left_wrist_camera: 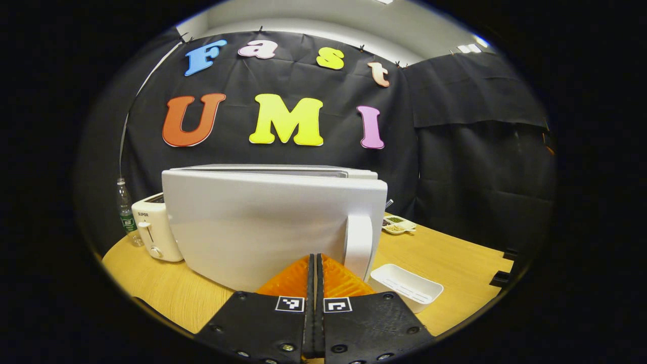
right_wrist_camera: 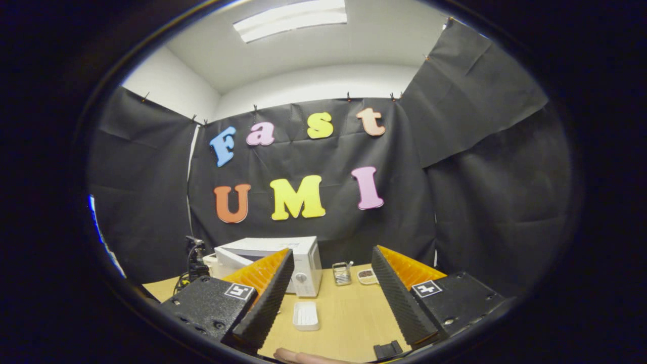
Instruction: Open the microwave oven with the left hand, put the food in, and close the microwave oven.
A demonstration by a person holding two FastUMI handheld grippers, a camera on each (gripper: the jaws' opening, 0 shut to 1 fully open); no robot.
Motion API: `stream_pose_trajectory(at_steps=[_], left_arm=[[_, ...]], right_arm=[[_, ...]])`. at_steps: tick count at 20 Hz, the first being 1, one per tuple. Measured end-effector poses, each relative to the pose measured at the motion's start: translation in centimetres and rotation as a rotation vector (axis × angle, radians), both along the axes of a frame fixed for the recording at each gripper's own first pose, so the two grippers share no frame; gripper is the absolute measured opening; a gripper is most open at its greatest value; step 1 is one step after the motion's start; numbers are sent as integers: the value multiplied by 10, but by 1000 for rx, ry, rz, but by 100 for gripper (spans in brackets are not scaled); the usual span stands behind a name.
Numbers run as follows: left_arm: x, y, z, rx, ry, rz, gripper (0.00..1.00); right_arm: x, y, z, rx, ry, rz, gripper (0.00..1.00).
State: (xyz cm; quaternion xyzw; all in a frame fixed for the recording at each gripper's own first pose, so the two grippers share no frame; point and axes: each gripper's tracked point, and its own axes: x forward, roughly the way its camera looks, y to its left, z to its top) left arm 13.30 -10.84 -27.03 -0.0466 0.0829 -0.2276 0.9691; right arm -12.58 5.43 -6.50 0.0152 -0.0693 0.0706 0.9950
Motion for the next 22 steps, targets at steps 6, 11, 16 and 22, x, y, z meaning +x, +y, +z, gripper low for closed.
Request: stream_pose_trajectory(at_steps=[6,11,16,22], left_arm=[[39,-18,0,1,2,34,0],[63,-29,-4,-11,12,49,0],[89,-37,-4,-15,9,69,0],[121,-57,3,-34,-13,45,0]], right_arm=[[23,-17,-4,16,1,10,98],[53,-33,-15,20,38,3,98],[88,-43,-25,16,66,0,98],[129,-46,-50,56,100,37,98]])
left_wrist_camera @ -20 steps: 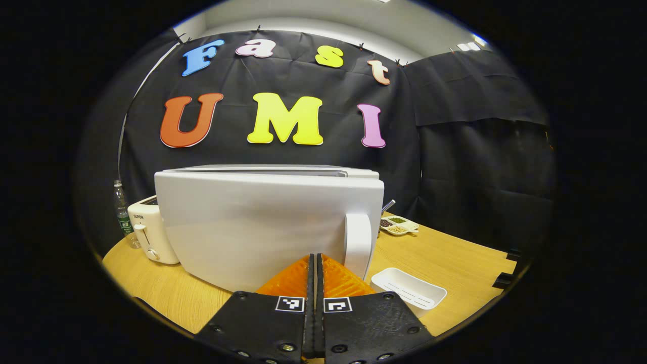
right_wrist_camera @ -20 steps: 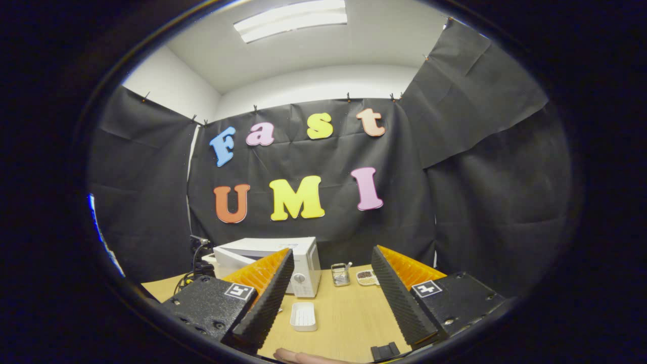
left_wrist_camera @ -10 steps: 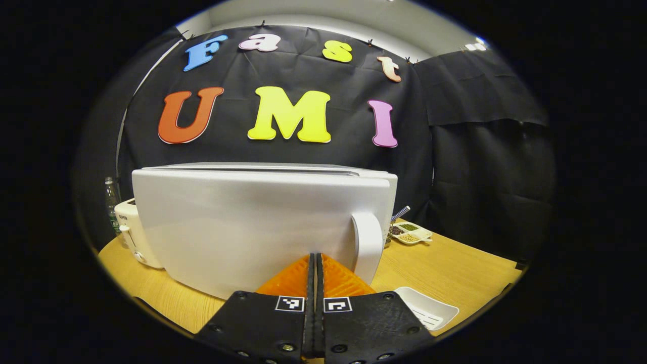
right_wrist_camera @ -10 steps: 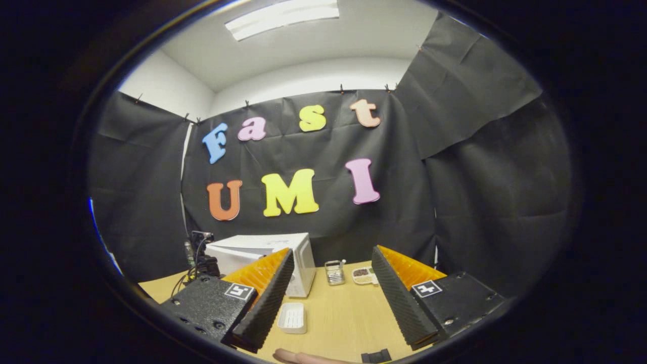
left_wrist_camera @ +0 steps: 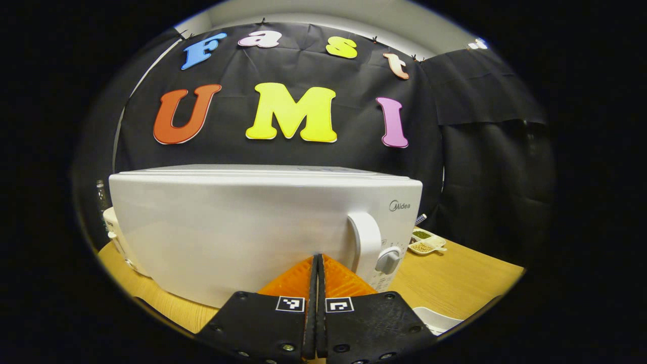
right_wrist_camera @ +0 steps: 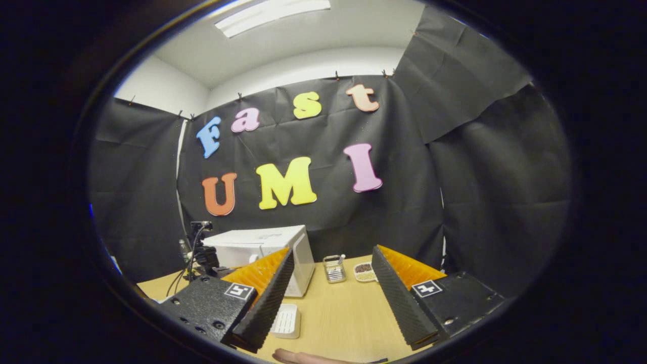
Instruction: Open the microwave oven with the left hand, put the food in, and close the microwave oven.
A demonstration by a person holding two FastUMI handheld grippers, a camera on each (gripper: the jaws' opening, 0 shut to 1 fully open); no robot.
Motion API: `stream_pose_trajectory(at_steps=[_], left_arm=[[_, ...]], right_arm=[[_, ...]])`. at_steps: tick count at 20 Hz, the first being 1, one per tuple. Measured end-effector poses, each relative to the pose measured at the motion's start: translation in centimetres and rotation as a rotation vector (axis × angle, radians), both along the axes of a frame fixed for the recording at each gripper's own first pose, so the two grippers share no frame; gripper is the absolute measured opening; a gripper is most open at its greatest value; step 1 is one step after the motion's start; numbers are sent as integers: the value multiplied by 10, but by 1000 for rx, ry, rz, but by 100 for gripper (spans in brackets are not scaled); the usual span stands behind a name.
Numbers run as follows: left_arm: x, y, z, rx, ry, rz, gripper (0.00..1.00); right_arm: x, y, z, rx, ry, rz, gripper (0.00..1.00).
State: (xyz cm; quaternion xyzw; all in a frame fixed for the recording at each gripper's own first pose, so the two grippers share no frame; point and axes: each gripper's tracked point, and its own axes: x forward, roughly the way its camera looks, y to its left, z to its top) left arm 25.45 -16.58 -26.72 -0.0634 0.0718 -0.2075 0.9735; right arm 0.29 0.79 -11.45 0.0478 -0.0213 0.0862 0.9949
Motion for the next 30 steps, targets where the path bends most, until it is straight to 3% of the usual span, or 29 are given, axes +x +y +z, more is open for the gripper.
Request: stream_pose_trajectory(at_steps=[1,2,7,12,16,19,26,27,30], left_arm=[[4,4,-1,20,2,24,1],[5,1,2,10,4,14,3],[4,2,0,-6,25,28,2],[4,2,-1,4,30,50,2],[1,9,-3,73,45,100,2],[-26,3,5,97,48,86,2],[-131,24,93,81,-45,116,5],[-146,30,103,72,-48,127,5],[-188,48,128,46,-34,154,5]], right_arm=[[6,-2,-6,6,13,-1,86],[11,-3,-12,11,26,-1,98],[23,-10,-26,31,67,-16,98],[9,-3,-22,33,57,-6,98],[-8,8,-11,14,32,5,98],[-19,7,-8,-4,5,-12,98],[-44,12,-12,-22,22,-17,98],[-49,12,-10,-28,18,-19,85],[-61,9,1,-44,-8,-47,85]])
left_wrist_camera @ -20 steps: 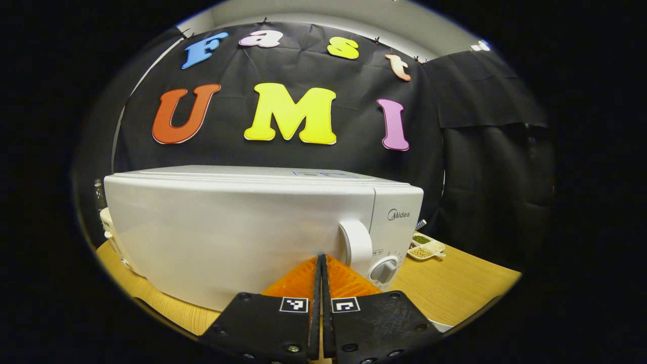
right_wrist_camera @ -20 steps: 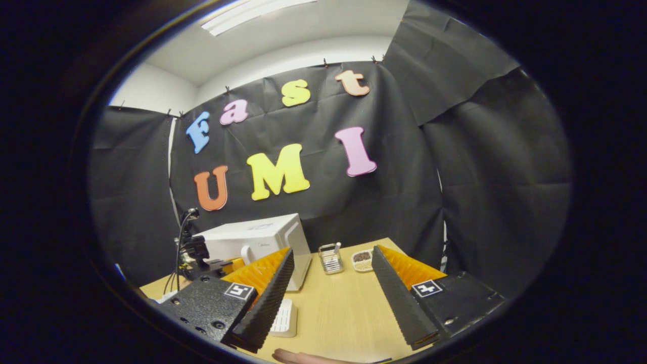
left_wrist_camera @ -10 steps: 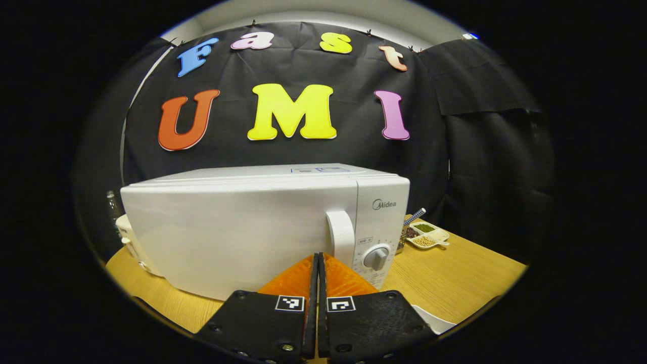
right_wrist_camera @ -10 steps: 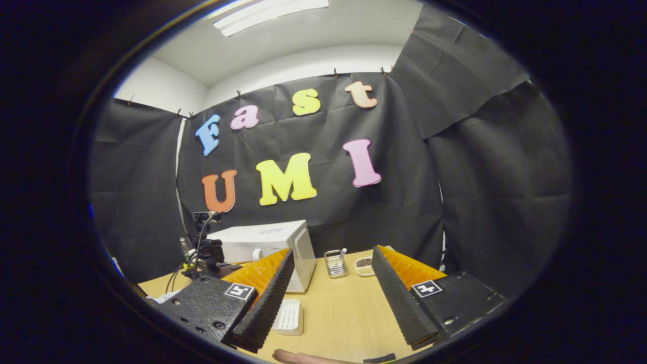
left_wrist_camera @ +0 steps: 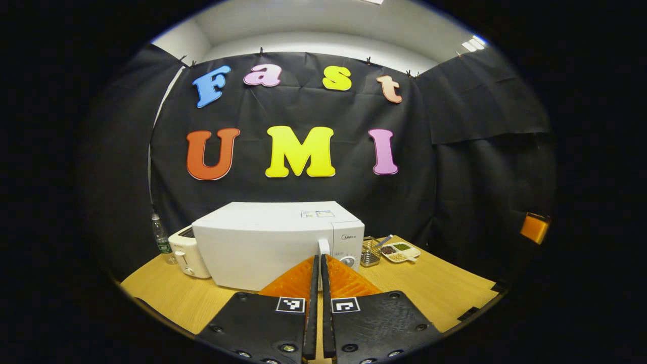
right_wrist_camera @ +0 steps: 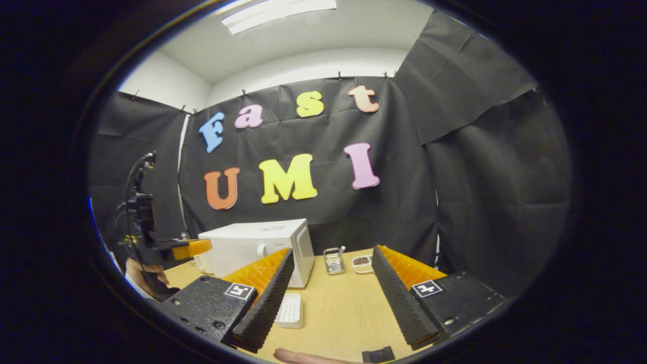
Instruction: Open the microwave oven with the left hand, put the food in, and close the microwave oven.
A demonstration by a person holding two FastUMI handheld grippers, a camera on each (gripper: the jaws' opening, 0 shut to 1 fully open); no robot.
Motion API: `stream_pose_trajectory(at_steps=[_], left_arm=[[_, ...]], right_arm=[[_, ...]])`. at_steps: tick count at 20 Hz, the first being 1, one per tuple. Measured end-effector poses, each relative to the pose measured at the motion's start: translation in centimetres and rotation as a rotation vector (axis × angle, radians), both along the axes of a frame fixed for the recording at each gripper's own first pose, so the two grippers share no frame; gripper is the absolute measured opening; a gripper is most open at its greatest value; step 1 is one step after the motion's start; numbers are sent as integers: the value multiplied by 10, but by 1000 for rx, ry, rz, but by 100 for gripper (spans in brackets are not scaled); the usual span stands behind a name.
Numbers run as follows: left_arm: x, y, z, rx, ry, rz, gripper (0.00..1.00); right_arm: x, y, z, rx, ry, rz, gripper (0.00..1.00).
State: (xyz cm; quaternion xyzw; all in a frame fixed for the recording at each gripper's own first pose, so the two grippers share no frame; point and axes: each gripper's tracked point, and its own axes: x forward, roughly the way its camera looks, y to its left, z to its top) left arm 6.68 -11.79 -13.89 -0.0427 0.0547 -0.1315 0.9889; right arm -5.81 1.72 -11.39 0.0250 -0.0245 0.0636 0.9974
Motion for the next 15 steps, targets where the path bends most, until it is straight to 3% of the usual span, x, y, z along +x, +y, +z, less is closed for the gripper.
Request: stream_pose_trajectory(at_steps=[1,2,4,5,6,12,13,15], left_arm=[[-11,14,6,6,3,41,5],[-18,27,13,12,-4,87,35],[-39,53,33,38,-59,166,96],[-50,59,42,48,-76,184,96],[-61,62,47,52,-79,189,96],[-114,85,70,16,-88,203,96],[-123,85,72,9,-88,194,97],[-139,89,77,3,-96,183,97]], right_arm=[[-4,2,3,-9,-7,-1,98],[-8,5,4,-12,-7,-6,85],[-17,12,9,-16,-6,-4,86],[-21,16,11,-19,-4,-3,86],[-25,20,14,-21,-5,1,99],[-42,35,35,-40,-26,-12,99],[-44,37,39,-40,-28,-15,87],[-49,43,47,-45,-38,-14,87]])
